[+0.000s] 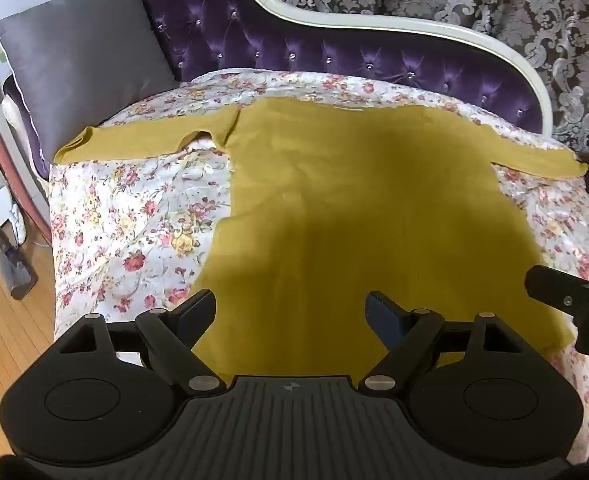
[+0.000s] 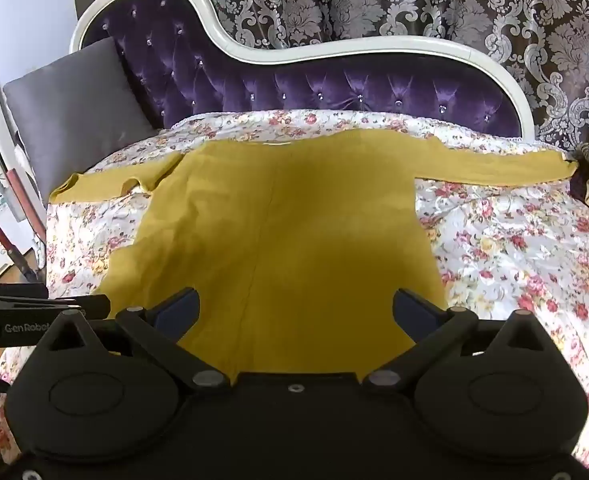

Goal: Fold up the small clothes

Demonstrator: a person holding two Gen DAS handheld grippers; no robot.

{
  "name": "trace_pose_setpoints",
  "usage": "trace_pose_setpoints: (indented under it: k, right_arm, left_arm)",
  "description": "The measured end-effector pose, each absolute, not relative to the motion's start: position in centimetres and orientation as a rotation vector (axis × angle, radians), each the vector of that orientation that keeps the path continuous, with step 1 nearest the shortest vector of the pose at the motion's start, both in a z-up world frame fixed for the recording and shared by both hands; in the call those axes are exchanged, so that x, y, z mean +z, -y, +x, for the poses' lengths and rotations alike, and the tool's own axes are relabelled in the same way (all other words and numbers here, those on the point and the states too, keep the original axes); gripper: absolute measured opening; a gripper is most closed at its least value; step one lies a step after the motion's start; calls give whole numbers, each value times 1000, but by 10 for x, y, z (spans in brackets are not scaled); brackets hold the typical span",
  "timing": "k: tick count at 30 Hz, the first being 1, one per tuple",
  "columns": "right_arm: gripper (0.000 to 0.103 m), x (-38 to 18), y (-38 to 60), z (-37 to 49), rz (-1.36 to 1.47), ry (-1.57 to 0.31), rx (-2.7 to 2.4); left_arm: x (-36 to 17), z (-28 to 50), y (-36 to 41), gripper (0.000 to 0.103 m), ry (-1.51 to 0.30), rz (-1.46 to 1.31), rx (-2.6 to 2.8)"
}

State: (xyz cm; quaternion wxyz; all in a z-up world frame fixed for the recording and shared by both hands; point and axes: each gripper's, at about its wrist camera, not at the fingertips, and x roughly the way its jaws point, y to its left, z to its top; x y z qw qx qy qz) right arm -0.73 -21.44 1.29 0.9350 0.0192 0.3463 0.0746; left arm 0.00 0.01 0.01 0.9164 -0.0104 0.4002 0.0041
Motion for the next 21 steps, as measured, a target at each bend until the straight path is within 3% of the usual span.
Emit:
trace_pose_setpoints:
  k: [21]
  right_arm:
    - [102,1,208,-10,68,-792,169]
  left_arm:
    - [2,-5,7,81,-838,-8,-5]
